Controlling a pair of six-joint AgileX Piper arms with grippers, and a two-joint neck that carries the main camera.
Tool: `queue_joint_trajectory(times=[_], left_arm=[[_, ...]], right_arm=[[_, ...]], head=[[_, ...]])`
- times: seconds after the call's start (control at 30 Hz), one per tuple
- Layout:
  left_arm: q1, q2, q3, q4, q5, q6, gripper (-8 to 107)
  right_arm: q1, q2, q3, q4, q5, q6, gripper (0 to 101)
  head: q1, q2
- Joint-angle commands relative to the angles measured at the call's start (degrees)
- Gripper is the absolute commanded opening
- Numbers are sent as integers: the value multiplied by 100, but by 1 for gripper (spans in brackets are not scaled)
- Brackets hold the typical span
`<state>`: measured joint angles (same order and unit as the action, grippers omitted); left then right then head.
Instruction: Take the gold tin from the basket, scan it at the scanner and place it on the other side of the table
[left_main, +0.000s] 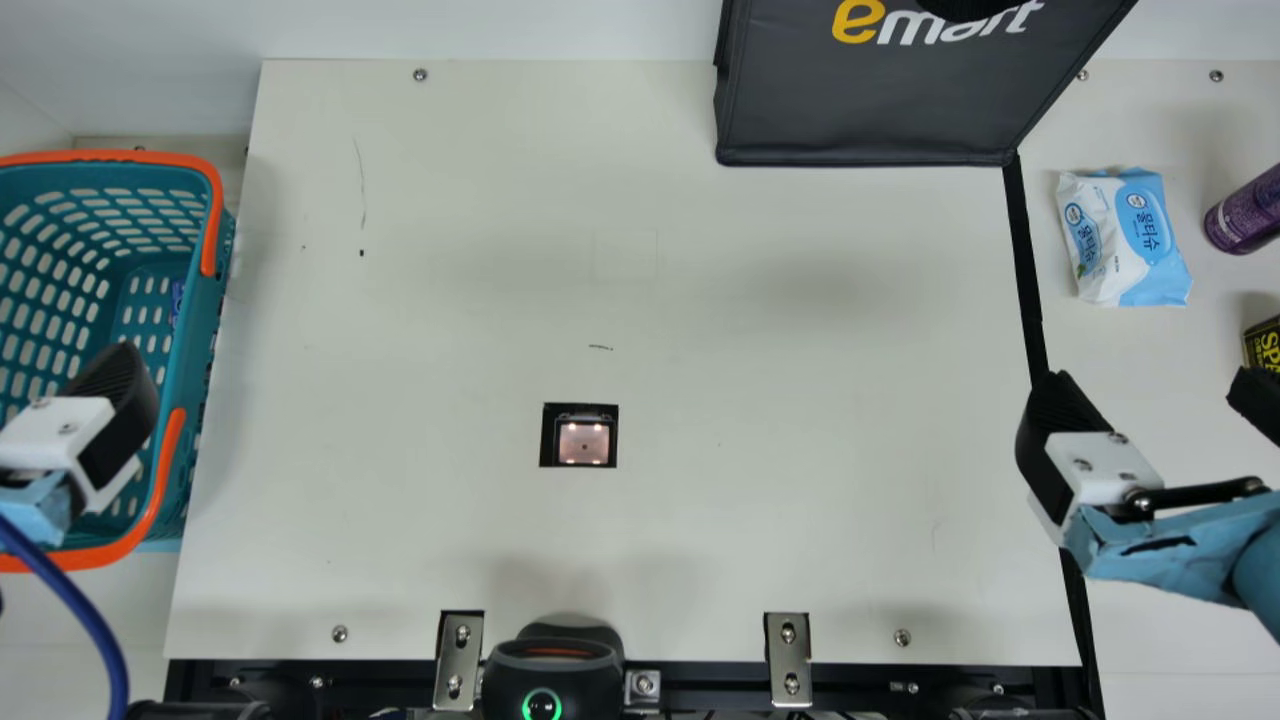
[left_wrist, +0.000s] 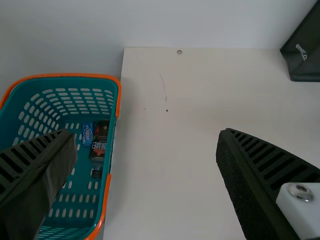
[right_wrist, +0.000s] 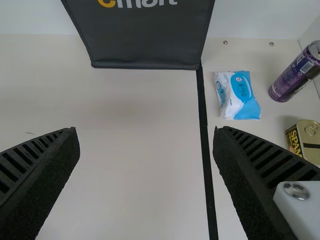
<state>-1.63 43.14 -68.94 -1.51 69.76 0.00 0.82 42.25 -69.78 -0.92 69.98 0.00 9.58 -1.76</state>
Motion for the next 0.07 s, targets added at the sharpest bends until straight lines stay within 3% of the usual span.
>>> queue_joint_trajectory(times=[0.0,0.03], left_arm=[[0,0,0,0,0,0,90],[0,0,0,0,0,0,90]], right_arm=[[0,0,0,0,0,0,95],[0,0,0,0,0,0,95]], head=[[-166,18],[-166,18]])
